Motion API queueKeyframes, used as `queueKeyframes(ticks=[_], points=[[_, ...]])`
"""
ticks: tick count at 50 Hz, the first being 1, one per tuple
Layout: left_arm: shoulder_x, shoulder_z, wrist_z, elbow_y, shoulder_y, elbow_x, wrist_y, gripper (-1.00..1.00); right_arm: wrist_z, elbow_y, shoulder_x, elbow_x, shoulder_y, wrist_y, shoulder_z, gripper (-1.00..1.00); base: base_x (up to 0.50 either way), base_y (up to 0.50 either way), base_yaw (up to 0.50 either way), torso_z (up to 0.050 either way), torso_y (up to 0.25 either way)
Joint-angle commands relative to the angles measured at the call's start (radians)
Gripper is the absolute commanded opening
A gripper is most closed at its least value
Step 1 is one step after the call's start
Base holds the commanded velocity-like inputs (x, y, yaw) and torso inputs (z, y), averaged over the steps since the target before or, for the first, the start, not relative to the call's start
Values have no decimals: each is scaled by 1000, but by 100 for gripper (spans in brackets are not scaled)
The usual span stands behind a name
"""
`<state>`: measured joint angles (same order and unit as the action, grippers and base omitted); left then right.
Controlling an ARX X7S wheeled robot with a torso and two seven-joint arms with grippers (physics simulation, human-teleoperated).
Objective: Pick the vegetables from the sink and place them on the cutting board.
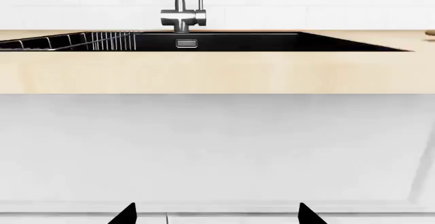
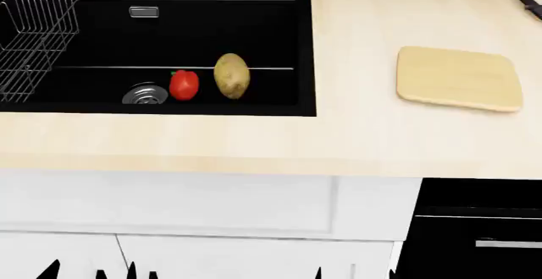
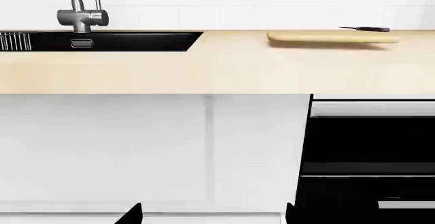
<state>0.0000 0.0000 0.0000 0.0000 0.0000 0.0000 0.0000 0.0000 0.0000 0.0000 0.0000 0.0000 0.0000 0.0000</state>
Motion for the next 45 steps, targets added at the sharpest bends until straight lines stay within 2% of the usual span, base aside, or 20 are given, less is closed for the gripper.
queueKeyframes(ticks=[1,20,21,29,39,43,45], points=[[-17,13,-13,0,-1,-26,-8,100,23,7,16,6,3,-5,-24,100,0,0,0,0,0],[-58,73,-76,0,-8,-42,-18,100,70,3,60,39,0,-13,-81,100,0,0,0,0,0],[-10,21,-26,0,-5,18,-17,100,13,1,11,-10,-3,-11,-23,100,0,0,0,0,0],[-38,46,-52,-3,-7,-27,-40,100,47,-7,43,-20,12,72,-82,100,0,0,0,0,0],[-56,70,-77,5,-13,-41,-80,100,69,-2,61,-11,24,89,-107,100,0,0,0,0,0],[-69,92,-114,85,-6,7,-122,100,84,-140,77,-42,53,257,-118,100,0,0,0,0,0],[-72,90,-108,181,-22,-11,-247,100,73,-248,88,-46,87,390,-116,100,0,0,0,0,0]])
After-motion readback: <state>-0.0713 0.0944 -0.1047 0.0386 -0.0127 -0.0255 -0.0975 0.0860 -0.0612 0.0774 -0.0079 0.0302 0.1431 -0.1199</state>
